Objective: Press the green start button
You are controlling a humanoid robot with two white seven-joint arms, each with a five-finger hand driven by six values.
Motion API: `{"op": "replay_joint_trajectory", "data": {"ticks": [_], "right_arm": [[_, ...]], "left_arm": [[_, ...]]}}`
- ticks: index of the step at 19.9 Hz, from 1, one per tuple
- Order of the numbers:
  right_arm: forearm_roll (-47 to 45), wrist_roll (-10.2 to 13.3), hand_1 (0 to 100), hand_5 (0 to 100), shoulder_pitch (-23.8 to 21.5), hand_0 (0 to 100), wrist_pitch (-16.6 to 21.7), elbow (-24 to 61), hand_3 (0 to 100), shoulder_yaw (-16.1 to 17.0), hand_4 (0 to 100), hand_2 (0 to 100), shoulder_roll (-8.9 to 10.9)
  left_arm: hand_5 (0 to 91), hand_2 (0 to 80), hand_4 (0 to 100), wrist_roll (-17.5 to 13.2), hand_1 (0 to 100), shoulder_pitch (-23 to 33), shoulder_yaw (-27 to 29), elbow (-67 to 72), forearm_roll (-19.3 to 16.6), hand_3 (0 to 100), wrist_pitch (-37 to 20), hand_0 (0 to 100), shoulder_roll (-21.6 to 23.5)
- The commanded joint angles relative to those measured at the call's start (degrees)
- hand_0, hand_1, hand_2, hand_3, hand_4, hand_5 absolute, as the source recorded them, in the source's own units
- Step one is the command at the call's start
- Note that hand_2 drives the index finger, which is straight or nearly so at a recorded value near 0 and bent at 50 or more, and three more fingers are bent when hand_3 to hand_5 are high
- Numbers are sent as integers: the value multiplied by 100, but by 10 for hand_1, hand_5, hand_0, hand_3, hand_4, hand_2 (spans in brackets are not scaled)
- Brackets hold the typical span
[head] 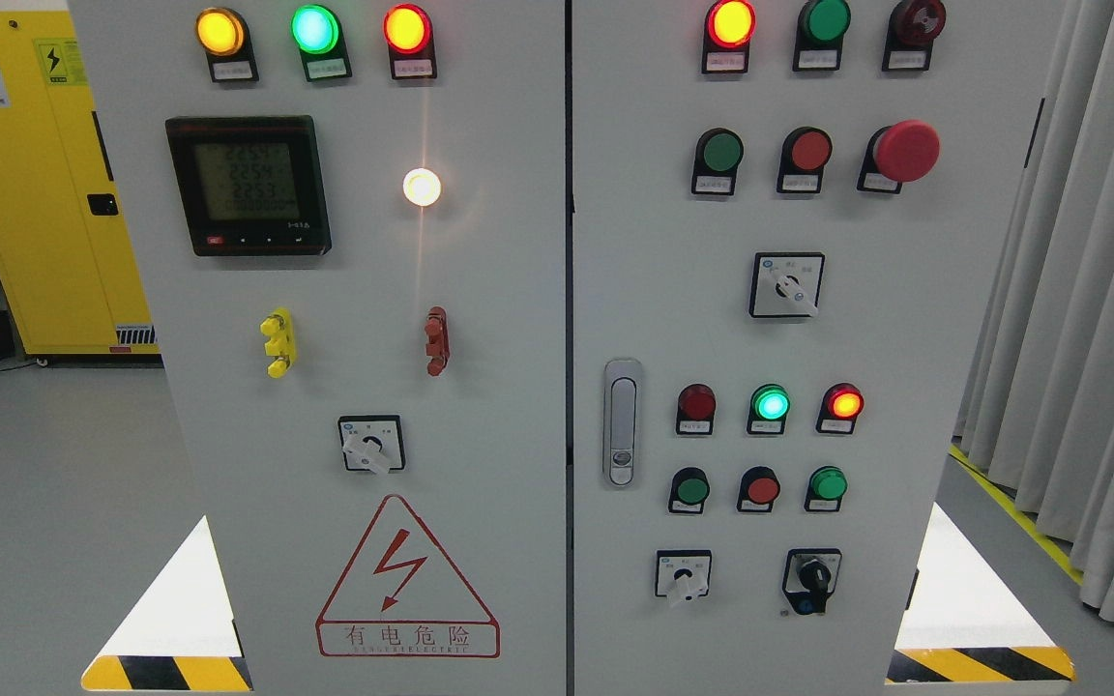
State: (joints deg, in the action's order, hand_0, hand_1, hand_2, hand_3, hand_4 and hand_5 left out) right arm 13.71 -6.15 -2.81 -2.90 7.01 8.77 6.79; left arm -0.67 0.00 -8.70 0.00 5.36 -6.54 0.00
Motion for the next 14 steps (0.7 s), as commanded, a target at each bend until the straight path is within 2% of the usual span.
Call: {"op": "replay_joint_trajectory", "data": {"ticks": [1,9,11,14], "right_arm": [[0,0,265,0,0,151,0,2,0,-6,0,0,-2],[-9,0,265,0,-9,151,70,151,0,-33,0,0,-29],[0,9,265,0,-157,151,71,684,0,-68,0,0,-46],[26,-9,269,0,-623,149,88,1836,0,-68,0,0,-64]], "left_arm": [[0,0,0,-3,556,9,0,-132,0,0,-5,120,97],[0,0,0,-3,556,9,0,-132,0,0,-5,120,97],[0,0,0,-3,556,9,0,-132,0,0,-5,120,88],[0,0,0,-3,556,9,0,-132,0,0,-5,120,79]]}}
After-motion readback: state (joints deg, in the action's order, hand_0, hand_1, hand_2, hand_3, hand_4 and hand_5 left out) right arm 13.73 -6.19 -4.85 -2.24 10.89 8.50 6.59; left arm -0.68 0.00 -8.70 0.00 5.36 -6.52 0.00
